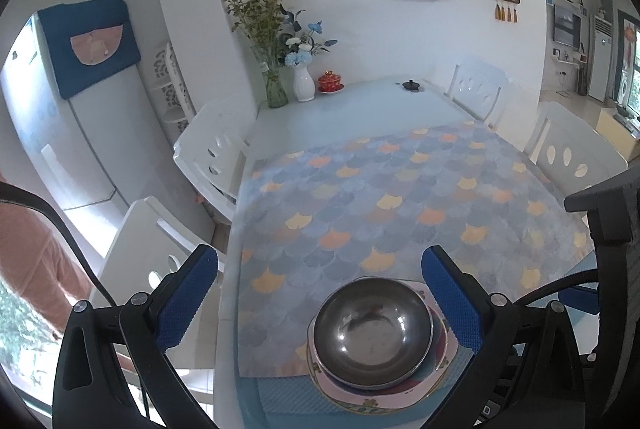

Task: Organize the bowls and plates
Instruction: 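Open both tools and hold them beside the bowl-topped plate stack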

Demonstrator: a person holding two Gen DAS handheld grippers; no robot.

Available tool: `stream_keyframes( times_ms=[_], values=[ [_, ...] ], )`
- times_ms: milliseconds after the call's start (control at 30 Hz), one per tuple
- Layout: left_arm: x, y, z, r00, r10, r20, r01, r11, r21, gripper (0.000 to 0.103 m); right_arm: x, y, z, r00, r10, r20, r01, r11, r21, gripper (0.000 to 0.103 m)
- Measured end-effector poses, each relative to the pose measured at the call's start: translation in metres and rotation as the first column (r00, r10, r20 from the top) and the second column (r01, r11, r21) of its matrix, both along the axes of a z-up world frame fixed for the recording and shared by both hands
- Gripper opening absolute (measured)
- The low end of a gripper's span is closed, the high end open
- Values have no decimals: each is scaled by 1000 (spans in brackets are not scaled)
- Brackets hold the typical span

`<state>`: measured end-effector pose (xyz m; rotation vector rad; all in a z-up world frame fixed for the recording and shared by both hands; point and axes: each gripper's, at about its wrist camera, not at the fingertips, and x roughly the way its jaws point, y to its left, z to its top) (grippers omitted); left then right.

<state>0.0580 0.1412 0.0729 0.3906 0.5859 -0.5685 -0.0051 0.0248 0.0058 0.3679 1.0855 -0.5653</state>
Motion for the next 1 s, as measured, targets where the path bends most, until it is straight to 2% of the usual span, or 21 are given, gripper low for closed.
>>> stream_keyframes(
  times_ms=[333,600,800,1000],
  values=[
    [-4,-22,8,995,98,-12,-98,995,-4,102,7,-33,10,995,92,21,-92,996,-9,86],
    [-3,-21,7,978,202,-48,-202,979,10,102,18,-40,17,981,190,26,-190,982,-16,86],
    [-3,-21,1,971,229,-71,-228,974,19,102,20,-38,13,975,218,42,-219,976,9,86],
    [0,-25,-5,968,231,-94,-230,973,30,102,18,-41,13,977,210,44,-210,978,-5,86]
  ],
)
